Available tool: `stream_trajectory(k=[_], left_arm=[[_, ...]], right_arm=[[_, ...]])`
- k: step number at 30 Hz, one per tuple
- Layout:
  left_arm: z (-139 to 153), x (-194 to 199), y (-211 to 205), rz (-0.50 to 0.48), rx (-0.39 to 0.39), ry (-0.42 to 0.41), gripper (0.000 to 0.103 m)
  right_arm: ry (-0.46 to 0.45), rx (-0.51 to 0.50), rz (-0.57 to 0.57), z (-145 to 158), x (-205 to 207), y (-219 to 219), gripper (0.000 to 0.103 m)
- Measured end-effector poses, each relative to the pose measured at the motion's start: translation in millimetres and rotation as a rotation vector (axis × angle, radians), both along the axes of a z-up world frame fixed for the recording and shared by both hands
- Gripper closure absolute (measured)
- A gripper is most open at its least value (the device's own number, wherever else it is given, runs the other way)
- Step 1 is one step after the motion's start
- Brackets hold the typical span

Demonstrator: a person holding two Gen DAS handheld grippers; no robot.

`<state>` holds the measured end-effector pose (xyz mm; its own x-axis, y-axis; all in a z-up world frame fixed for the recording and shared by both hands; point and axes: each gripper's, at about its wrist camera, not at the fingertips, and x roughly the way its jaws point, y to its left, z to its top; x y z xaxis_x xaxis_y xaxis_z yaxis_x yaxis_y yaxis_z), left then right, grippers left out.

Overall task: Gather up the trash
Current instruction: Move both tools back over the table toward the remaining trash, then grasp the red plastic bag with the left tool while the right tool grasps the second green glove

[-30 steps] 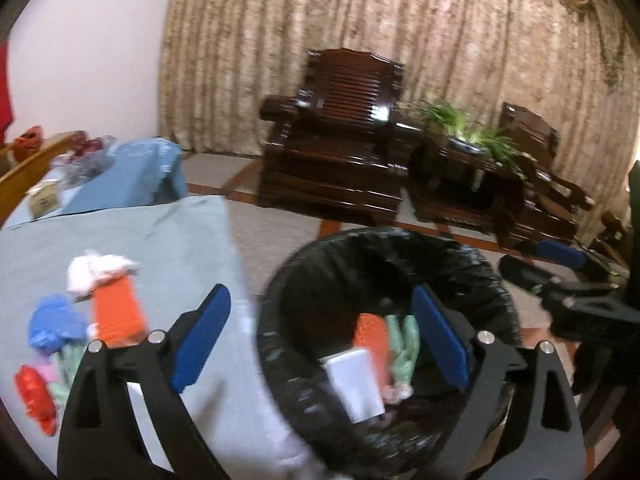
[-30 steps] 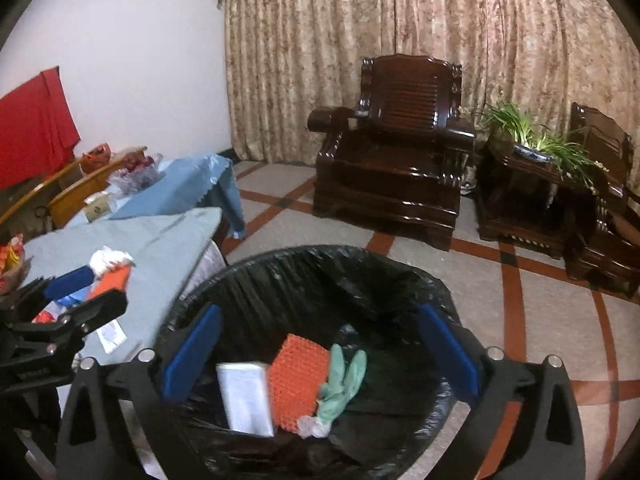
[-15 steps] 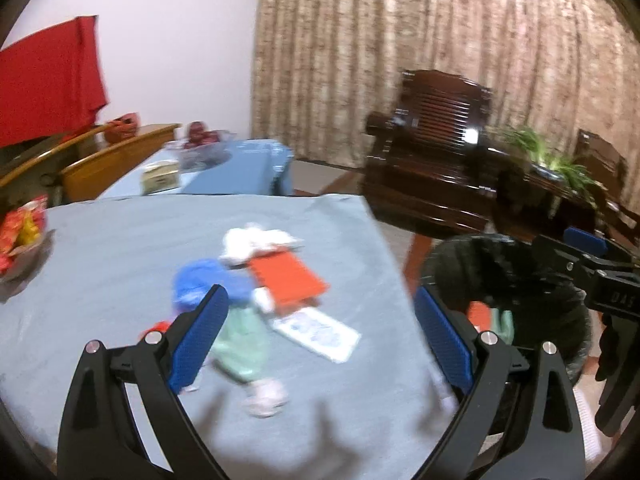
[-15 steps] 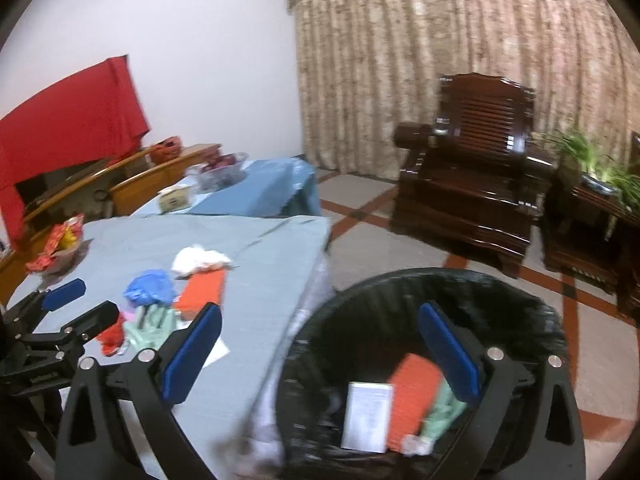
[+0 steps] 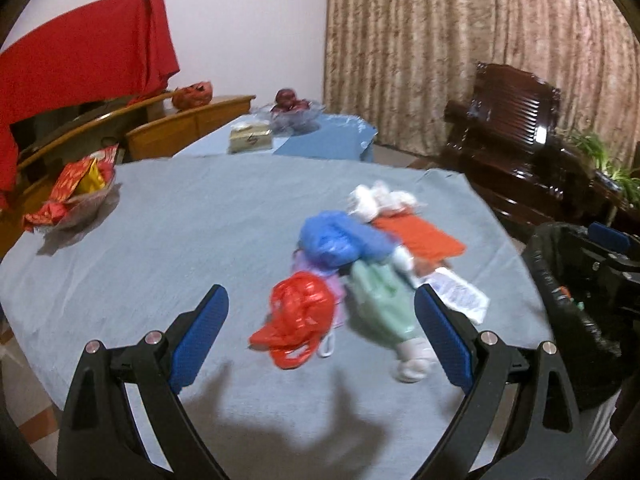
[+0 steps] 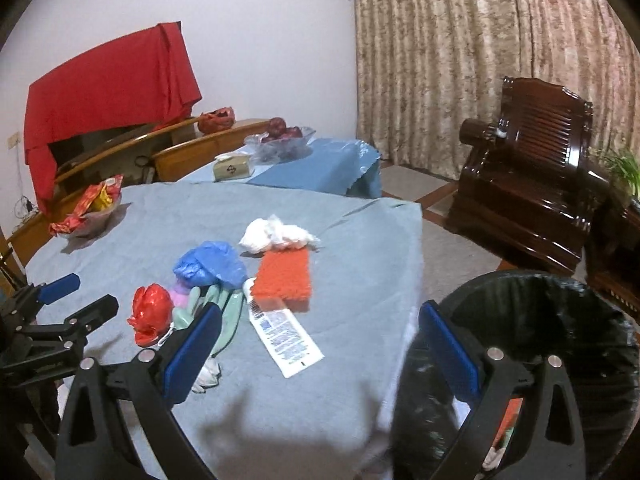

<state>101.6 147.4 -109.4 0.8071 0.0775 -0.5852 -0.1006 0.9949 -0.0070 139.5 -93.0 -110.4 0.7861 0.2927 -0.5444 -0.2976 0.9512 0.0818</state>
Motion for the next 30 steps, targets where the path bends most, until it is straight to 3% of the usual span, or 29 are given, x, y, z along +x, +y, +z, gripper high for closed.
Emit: stream_trajectory(k=[10,20,21,24,26,30], left_arm=[[-47,39,21,0.025,-0.005,0.093,0.012],[-66,57,25,0.025,-0.031,0.128,0.013],[-68,59,25,0.026,-0.035,0.132,0.014],[-73,63,28,0.015,-0.064,0.157,0.033],[-75,62,29,0.003,-0.092,0.165,0.055],[-72,54,34,0.004,-0.117,0.151,0.06]], right_arm=[[0.054,-0.029,0.02,-25,29,29,0.006],[0.069,-0.047,0.039,-35,40,41,0.006],[0.07,-0.048,0.039,-36,40,42,0.006],[0.073,-0.05,0.044,-37,42,44,0.006],[0.076,-0.049,0.048,-38,41,46,0.006],[0.08,-0.055,0.07,-40,41,55,0.006]])
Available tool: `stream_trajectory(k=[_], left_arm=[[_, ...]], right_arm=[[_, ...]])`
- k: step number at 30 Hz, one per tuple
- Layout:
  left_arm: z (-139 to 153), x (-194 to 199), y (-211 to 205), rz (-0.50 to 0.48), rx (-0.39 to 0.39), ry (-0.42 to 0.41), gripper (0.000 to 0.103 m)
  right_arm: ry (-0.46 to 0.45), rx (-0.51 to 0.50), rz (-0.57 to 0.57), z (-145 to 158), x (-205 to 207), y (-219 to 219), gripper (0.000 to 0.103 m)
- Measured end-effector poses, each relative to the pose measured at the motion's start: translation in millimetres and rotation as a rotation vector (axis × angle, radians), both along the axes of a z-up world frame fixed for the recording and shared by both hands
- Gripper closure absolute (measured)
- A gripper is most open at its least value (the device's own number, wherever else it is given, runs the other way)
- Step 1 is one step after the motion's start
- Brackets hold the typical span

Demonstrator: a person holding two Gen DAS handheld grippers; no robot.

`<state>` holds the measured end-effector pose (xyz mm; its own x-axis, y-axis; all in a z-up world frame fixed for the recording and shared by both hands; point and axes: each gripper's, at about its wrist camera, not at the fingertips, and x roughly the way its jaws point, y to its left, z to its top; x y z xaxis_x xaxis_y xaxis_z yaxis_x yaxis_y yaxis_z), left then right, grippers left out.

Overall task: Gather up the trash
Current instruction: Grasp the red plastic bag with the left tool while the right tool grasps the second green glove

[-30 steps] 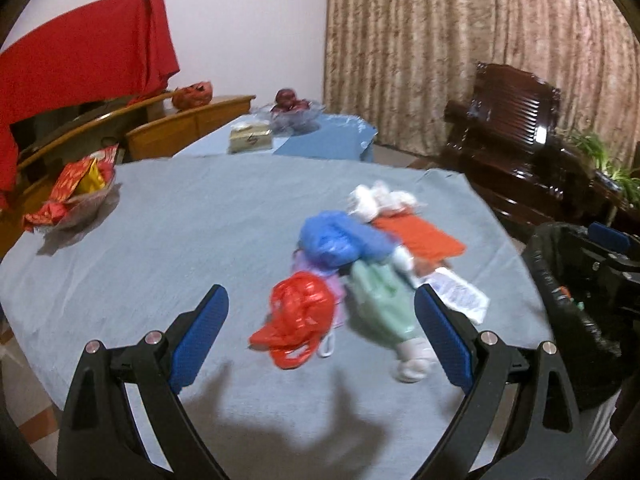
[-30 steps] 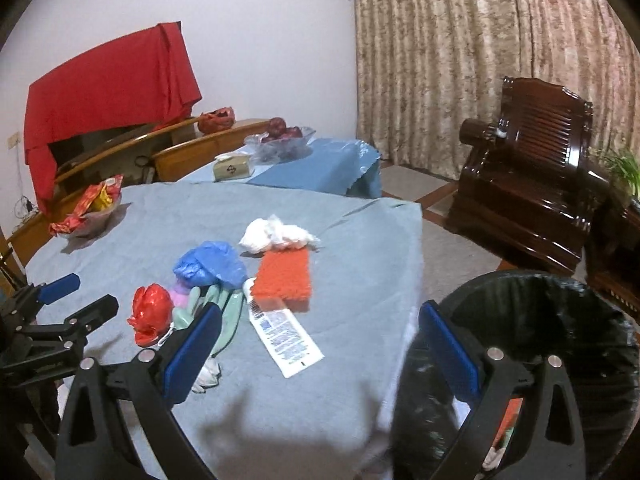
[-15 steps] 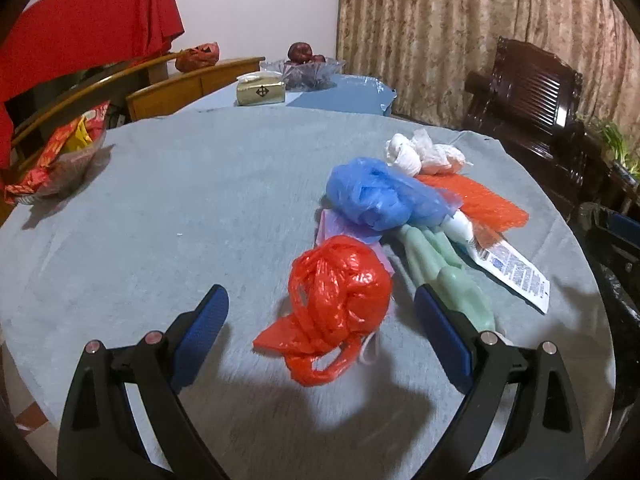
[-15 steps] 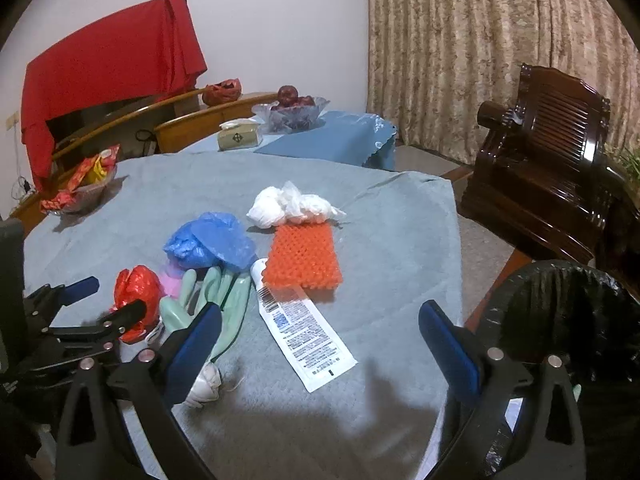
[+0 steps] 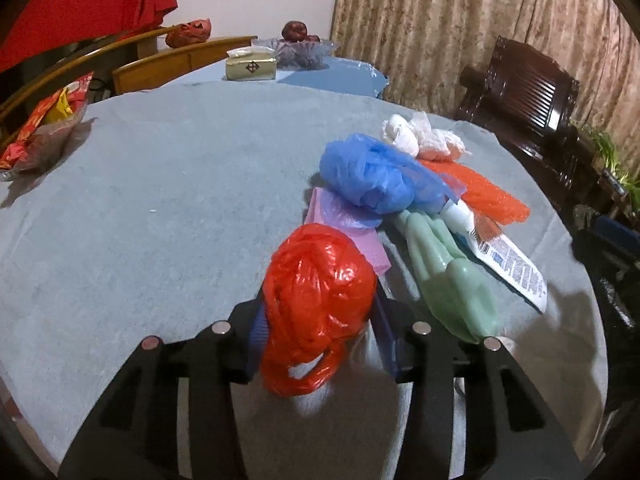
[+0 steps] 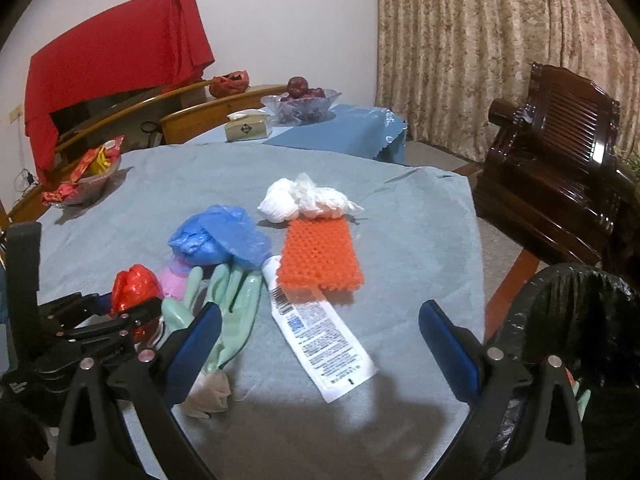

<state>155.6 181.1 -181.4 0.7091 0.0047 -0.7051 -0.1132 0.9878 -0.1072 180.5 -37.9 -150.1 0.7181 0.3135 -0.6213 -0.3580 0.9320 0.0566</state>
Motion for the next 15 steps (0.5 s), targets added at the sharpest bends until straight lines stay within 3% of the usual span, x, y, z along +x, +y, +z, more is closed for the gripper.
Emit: stream_trajectory(k=[8,15], left_arm=[[19,-26,14,0.04,0.008,-0.037,0.06],[10,-35,32,0.074,0.023,-0.005,0.06]], right_arm=[[0.024,0.008,0.045,-9,-4,25,0.006],[0.072,-0.009,0.078,-31,0,52,0.006]])
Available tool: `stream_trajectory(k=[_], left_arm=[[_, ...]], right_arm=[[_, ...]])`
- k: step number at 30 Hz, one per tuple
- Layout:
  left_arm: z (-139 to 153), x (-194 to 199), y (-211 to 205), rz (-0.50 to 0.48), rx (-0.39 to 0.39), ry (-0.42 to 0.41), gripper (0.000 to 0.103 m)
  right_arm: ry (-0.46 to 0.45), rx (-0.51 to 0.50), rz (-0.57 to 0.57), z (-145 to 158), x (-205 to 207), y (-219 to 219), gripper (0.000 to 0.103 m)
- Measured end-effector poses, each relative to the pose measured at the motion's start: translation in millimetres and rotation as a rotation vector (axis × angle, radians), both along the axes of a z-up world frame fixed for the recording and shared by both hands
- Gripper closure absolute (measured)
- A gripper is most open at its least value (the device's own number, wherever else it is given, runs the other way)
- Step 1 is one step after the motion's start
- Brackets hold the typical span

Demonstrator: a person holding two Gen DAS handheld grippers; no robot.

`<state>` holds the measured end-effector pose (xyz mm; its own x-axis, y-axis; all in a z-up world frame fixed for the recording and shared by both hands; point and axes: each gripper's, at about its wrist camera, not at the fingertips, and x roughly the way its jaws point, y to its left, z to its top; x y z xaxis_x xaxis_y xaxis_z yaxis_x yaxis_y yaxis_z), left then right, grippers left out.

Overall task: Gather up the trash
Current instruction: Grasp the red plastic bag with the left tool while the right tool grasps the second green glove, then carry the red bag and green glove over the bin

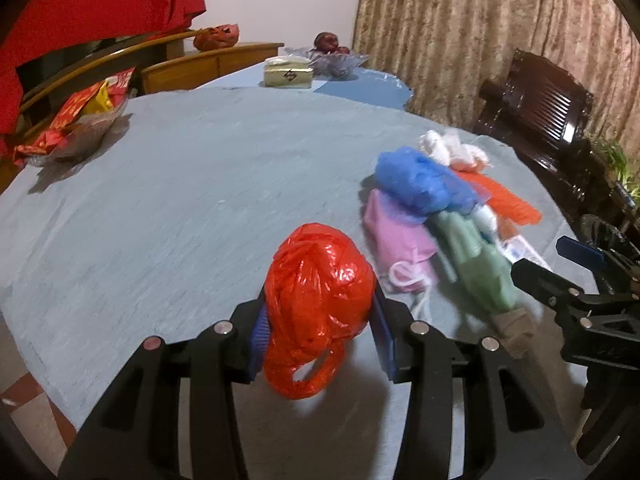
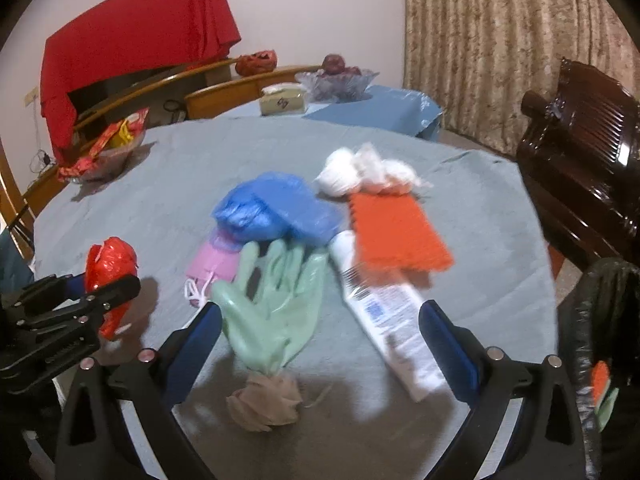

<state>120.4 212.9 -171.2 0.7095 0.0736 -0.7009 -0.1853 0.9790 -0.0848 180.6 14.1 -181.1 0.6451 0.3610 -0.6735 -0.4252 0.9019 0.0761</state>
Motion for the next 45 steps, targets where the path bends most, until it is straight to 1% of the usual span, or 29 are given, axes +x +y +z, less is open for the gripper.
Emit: stream_trajectory(k=[5,6,9,12,17,20,21,22,23,24,25,27,31,38,45], left_arm=[[-10,1,9,0.008,-0.002,0.02,0.06],[-12,2,10,0.009,-0.006,0.023,0.06],[-17,3,13,0.011,-0.011,0.03,0.06],[-19,3,13,0.011,-0.013,0.029,0.06],[-20,3,13,0.01,-0.013,0.028,0.06],[-20,3,13,0.011,-0.014,0.028,0.06],[-20,3,13,0.011,-0.014,0.028,0.06],[-19,3,13,0.011,-0.013,0.027,0.06],[-19,3,12,0.01,-0.012,0.027,0.06],[-19,3,11,0.009,-0.01,0.027,0.06],[-18,3,10,0.008,-0.01,0.027,0.06],[-14,3,7,0.003,-0.006,0.018,0.06],[-2,1,-4,-0.012,-0.001,0.0,0.06],[23,-4,-30,-0.051,-0.001,-0.038,0.06],[49,-3,-69,-0.119,0.001,-0.087,0.06]], right_arm=[[0.056,-0.017,0.012,-18,7,12,0.008],[0.069,-0.021,0.018,-20,9,14,0.01],[0.088,-0.035,0.046,-23,9,20,0.017],[0.097,-0.037,0.073,-24,7,25,0.019],[0.138,-0.015,0.088,-27,6,27,0.025],[0.132,-0.049,0.089,-30,5,30,0.04],[0.13,-0.046,0.093,-28,6,29,0.051],[0.135,-0.038,0.101,-27,6,28,0.058],[0.139,-0.035,0.108,-26,7,28,0.063],[0.14,-0.034,0.113,-24,7,27,0.07],[0.139,-0.031,0.114,-23,6,27,0.073],[0.134,-0.013,0.117,-16,5,22,0.077],[0.101,0.037,0.126,5,-6,11,0.08],[0.032,0.096,0.126,46,-23,-17,0.08],[-0.03,0.132,0.053,75,-30,-58,0.08]])
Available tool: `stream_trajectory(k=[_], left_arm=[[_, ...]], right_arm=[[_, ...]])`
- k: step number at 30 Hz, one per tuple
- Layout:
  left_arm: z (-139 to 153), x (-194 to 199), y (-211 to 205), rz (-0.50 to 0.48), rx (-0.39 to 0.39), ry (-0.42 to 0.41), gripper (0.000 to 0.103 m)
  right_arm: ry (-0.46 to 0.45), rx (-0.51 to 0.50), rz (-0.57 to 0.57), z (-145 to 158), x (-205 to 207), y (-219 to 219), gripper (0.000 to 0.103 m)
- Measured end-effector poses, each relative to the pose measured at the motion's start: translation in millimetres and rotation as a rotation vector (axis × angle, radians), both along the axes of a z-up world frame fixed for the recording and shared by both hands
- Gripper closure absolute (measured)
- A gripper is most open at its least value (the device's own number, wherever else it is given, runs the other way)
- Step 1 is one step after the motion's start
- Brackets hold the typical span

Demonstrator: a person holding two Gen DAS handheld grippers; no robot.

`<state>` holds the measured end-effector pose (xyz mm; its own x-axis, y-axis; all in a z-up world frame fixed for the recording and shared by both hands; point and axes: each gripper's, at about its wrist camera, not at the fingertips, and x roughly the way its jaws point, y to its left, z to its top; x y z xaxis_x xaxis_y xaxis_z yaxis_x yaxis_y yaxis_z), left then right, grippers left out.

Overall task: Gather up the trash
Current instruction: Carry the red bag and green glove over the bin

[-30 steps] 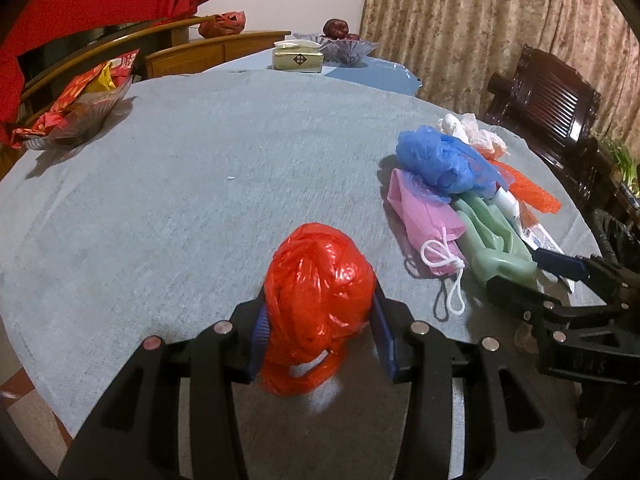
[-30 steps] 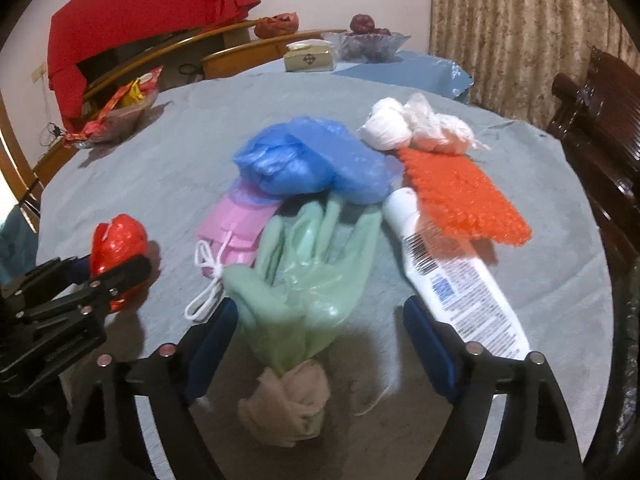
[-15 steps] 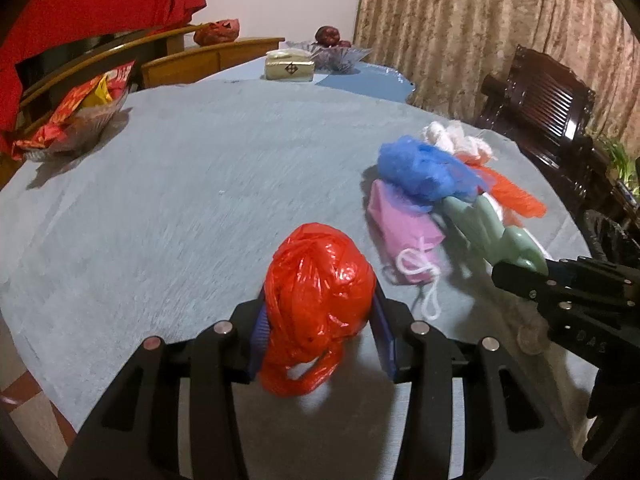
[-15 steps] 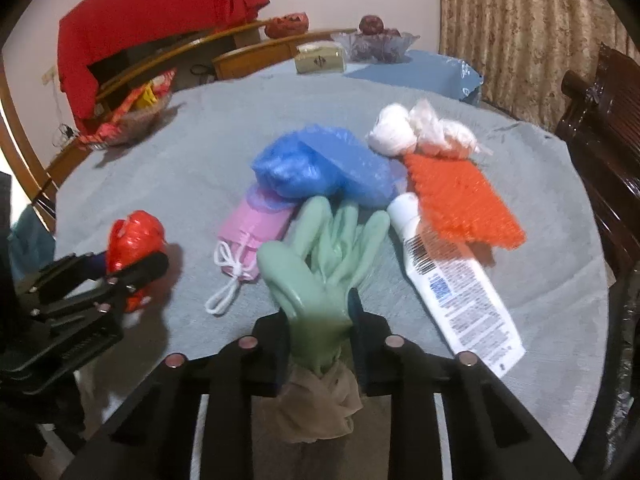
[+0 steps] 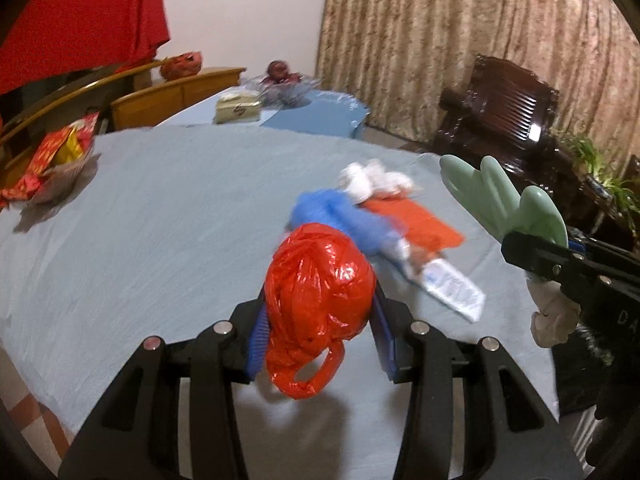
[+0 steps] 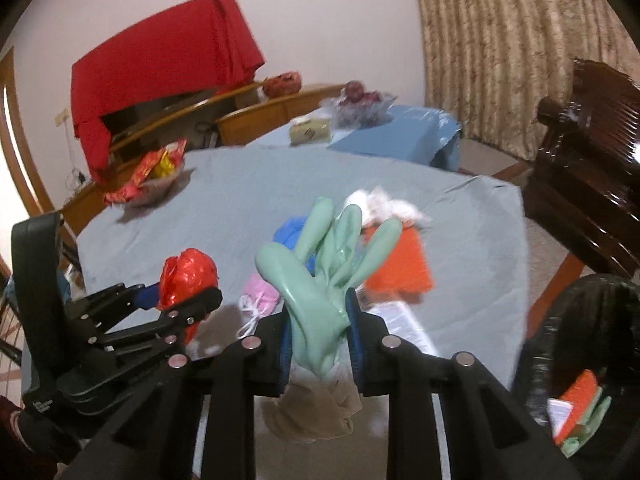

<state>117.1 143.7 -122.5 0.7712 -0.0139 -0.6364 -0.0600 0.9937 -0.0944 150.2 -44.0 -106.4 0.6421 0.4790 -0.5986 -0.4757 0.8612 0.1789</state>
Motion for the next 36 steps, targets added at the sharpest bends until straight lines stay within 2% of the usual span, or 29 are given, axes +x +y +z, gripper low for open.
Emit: stream_trajectory(k=[10,23,36], left_arm=[[28,13,-74,-0.142,-0.02,-0.055,0.06],[36,37,-182,-0.351,-0.04,-0.084,0.06],[40,41,-263,-0.497,-0.055,-0.1,0.06]], right_arm=[[-0.051,0.02,-0.164,22,-5,-83,0.08],[-0.067,-0.007,-0.414,25,-18,-197,0.08],[-0.056,-0.024,-0.569,21,-36,-267,0.08]])
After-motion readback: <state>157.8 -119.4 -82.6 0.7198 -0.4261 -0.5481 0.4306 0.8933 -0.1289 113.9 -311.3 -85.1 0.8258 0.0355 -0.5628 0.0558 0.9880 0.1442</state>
